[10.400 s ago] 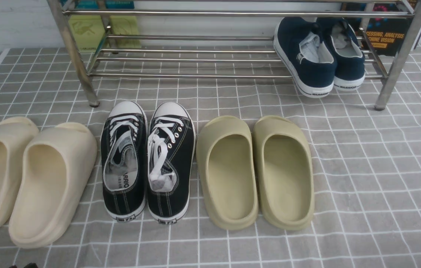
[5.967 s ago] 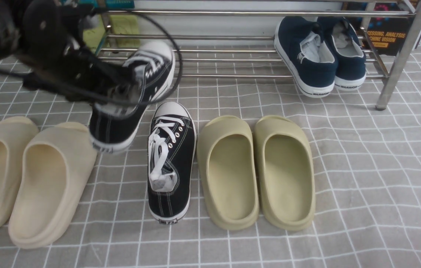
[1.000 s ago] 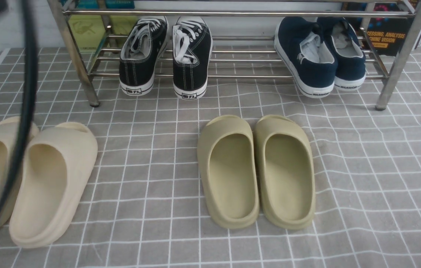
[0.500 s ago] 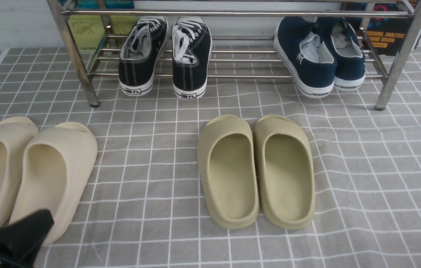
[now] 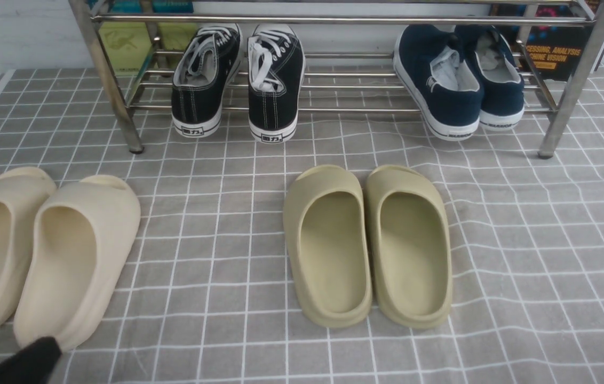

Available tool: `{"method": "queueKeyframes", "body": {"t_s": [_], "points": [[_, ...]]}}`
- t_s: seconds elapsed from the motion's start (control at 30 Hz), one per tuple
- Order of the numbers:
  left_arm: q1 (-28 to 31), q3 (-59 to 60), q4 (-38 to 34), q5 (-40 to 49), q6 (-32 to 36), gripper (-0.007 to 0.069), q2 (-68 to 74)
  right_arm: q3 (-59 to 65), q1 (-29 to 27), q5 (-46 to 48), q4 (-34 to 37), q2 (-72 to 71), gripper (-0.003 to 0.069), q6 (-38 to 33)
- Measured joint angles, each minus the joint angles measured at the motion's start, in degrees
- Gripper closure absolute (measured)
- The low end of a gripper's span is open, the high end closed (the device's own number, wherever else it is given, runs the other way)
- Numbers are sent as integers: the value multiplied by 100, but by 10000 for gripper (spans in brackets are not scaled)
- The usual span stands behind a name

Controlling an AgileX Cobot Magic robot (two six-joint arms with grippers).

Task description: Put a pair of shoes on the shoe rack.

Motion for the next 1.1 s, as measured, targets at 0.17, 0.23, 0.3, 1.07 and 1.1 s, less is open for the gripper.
{"method": "queueKeyframes", "body": {"t_s": [0.17, 0.23, 0.3, 1.07, 1.1], "points": [[808, 20, 79, 804, 0, 638, -628, 0, 0, 0, 0, 0, 420, 0], [1034, 20, 97, 1286, 18, 638, -641, 0, 0, 5, 0, 0, 420, 0], [1085, 36, 124, 1499, 178, 638, -641, 0, 0, 5, 0, 0, 420, 0], [1085, 36, 124, 1566, 540, 638, -641, 0, 0, 5, 0, 0, 420, 0], [1085, 36, 124, 1566, 540, 638, -641, 0, 0, 5, 0, 0, 420, 0]]}}
